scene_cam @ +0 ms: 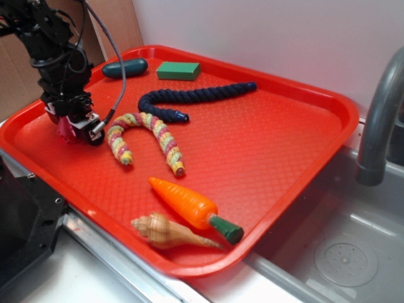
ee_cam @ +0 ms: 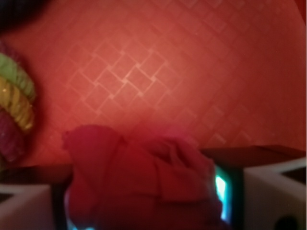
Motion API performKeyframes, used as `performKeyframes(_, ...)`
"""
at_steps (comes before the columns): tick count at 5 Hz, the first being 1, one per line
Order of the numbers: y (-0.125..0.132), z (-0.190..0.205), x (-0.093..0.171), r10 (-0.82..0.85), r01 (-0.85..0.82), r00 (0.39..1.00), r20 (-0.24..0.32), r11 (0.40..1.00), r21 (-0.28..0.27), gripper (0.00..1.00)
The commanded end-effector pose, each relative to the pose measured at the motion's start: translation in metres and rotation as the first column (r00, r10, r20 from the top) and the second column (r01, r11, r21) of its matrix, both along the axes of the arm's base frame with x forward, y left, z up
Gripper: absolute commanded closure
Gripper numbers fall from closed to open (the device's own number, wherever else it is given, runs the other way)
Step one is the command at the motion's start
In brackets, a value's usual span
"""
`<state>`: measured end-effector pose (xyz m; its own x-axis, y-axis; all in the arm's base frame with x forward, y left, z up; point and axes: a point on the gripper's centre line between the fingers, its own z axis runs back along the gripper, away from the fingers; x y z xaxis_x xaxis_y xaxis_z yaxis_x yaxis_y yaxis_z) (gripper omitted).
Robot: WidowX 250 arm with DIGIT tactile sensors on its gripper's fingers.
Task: Grab the red paper.
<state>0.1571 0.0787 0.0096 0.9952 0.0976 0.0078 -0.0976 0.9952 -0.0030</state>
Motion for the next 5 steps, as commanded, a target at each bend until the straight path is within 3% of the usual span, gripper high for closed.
performKeyframes(1,-0.032,0.070,0.006,0.053,-0.054,0.999,-0.010,0.998,-0.029,1.00)
performKeyframes(2,-0.067,0.120,0.029,0.133,-0.133,0.991,-0.001,0.991,-0.023,1.00)
performKeyframes(3,-0.078,0.171,0.036,0.191,-0.190,0.981,0.041,0.981,-0.026,1.00)
performKeyframes(4,-0.074,0.222,0.026,0.210,-0.207,0.971,0.112,0.977,-0.045,1.00)
performKeyframes(5,-0.069,0.227,0.021,0.224,-0.223,0.968,0.111,0.975,-0.024,1.00)
